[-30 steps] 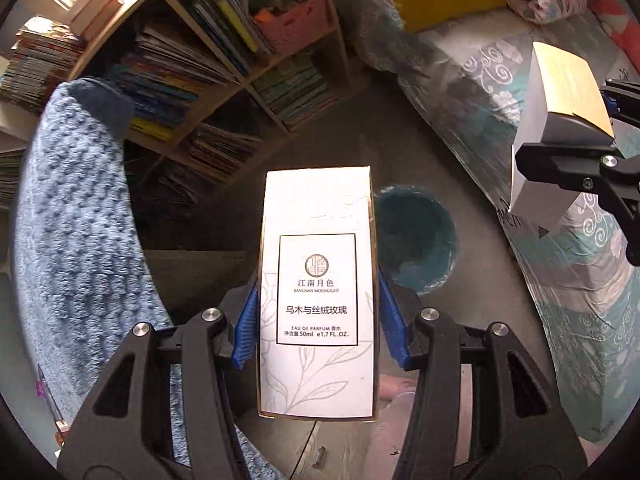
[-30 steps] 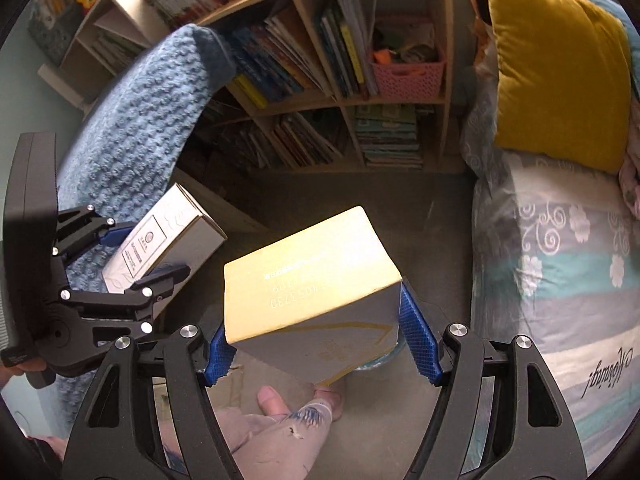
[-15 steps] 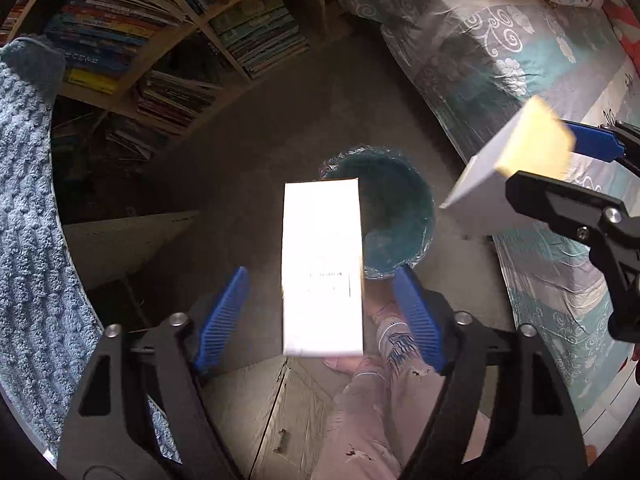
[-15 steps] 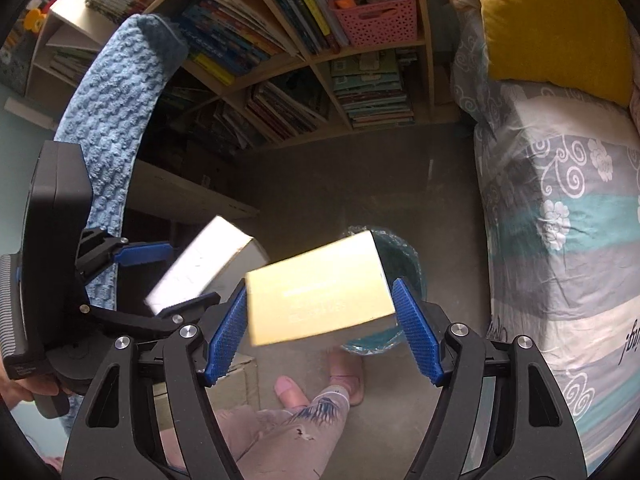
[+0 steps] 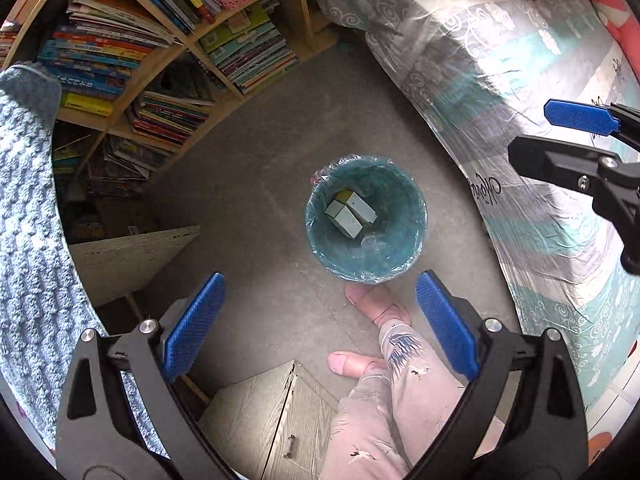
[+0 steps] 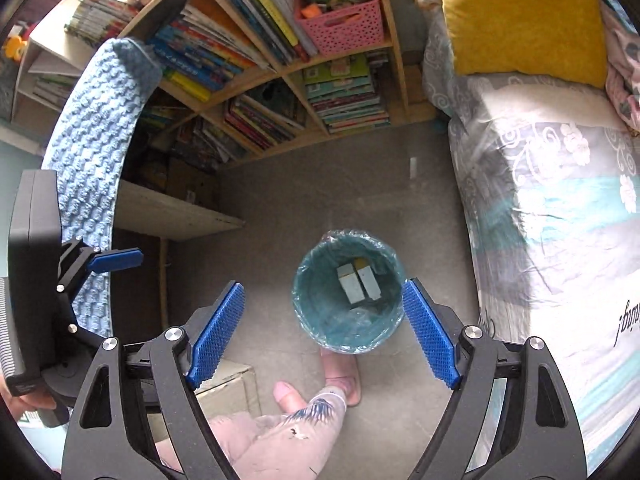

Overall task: Collect trash
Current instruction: 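Swing both open tools back over the bedspread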

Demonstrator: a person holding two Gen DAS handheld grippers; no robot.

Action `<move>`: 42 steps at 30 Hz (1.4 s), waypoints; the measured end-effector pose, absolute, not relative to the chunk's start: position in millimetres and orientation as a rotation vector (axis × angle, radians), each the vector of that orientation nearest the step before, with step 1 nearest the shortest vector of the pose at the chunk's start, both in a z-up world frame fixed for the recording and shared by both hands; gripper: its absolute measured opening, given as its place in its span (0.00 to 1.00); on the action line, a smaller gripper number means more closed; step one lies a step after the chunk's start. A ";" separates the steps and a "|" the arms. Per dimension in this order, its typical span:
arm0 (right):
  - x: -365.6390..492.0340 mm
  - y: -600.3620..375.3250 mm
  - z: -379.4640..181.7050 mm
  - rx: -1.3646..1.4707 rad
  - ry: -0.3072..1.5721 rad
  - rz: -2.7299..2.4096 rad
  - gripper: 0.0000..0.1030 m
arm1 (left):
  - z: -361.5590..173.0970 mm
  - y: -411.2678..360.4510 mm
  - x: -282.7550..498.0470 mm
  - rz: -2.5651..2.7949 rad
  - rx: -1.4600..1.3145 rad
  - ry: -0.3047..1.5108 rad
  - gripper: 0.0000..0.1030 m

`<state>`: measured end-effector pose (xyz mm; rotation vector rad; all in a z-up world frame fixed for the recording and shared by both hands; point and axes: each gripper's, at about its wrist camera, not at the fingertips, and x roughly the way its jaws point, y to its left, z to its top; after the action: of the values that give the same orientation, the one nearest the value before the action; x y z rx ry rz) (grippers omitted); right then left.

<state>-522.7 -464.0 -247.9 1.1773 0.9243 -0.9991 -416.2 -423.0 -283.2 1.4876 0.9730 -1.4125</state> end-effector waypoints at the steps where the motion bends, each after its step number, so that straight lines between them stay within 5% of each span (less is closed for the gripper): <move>1: -522.0 -464.2 -245.4 1.170 0.924 -0.998 0.79 | -279.6 -421.7 -414.5 -1.412 1.480 0.970 0.91; 21: -366.9 -489.0 -110.8 0.784 0.830 -0.627 0.86 | -97.0 -352.4 -265.2 -1.196 0.957 0.950 0.93; 42: -79.7 -401.0 -24.4 0.345 0.875 -0.072 0.86 | -28.2 -155.0 -57.3 -0.596 0.634 0.941 0.93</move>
<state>-79.7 -401.0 -24.4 0.3453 0.8750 -0.0721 -57.3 -155.0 -28.2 0.6342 0.9415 -0.5964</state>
